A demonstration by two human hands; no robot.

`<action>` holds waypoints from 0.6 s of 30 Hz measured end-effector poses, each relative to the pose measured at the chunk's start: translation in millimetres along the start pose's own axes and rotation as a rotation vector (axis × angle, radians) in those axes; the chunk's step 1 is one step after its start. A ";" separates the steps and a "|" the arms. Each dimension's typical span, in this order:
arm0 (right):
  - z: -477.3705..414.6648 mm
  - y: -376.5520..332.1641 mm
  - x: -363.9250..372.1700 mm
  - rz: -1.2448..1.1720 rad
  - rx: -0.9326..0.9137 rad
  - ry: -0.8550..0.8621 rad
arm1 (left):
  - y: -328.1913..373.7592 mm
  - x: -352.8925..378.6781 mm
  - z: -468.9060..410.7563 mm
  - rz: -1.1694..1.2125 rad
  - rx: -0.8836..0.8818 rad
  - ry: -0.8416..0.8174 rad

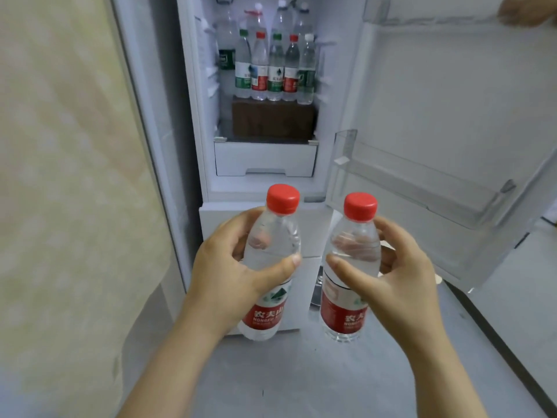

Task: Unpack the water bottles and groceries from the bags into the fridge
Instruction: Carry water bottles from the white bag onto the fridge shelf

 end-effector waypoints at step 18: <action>-118.8 45.2 86.6 -0.026 0.029 -0.060 | -75.6 -18.1 -121.7 0.024 -0.051 0.070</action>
Point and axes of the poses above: each hand's wrist, its own z-axis away from the middle knuckle, its own x-axis out of the palm, y = z × x, the point moved 3 cm from there along -z, towards the middle knuckle, and after that the axes turned 1 degree about -z, right-handed, at the moved point
